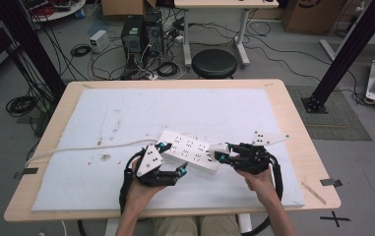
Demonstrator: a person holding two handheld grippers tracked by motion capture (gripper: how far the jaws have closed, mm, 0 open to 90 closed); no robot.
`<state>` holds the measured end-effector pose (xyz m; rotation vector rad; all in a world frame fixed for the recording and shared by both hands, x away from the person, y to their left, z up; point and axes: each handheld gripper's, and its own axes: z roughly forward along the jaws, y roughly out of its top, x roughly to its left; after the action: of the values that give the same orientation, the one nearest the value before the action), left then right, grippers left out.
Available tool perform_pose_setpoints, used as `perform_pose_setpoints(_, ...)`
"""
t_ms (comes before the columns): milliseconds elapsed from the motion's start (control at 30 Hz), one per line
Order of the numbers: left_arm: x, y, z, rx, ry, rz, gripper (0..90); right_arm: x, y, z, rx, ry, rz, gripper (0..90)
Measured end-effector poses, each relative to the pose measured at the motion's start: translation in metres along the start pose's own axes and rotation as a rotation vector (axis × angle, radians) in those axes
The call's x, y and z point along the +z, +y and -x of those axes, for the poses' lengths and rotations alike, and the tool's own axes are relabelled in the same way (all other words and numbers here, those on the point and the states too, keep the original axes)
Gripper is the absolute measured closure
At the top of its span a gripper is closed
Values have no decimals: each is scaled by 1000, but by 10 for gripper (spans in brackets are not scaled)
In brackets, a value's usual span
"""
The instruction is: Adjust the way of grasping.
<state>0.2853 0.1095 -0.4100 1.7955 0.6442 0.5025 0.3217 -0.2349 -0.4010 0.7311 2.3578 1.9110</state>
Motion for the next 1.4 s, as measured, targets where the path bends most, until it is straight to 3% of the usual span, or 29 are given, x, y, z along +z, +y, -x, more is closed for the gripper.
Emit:
perform_pose_setpoints(67, -5, -2, -11, -50, 1, -31, 219, 0, 0, -1, -5, -7, -1, 631)
perform_pose_setpoints(133, -8, -4, -16, -60, 13, -36, 218, -1, 0, -1, -8, -8, -3, 631)
perform_pose_setpoints(167, -17, -8, -24, -71, 40, -20, 218, -1, 0, -1, -6, -10, -2, 631)
perform_pose_setpoints(300, -33, -16, -35, -88, 96, 22, 219, -3, 2, -2, -11, -23, -3, 630)
perform_pose_setpoints(467, -51, -25, -49, -100, 171, 43, 217, -6, 4, -2, -23, -32, 1, 630)
perform_pose_setpoints(733, -80, -40, -72, -163, 244, 96, 217, -10, 5, -4, -34, -60, -20, 630)
perform_pose_setpoints(1067, -109, -55, -86, -186, 327, 148, 216, -15, 5, -3, -42, -75, 3, 631)
perform_pose_setpoints(1300, -116, -67, -92, -204, 373, 186, 212, -17, 6, 0, -41, -85, -18, 631)
perform_pose_setpoints(1400, -118, -67, -89, -187, 379, 216, 210, -16, 10, 0, -49, -91, -34, 631)
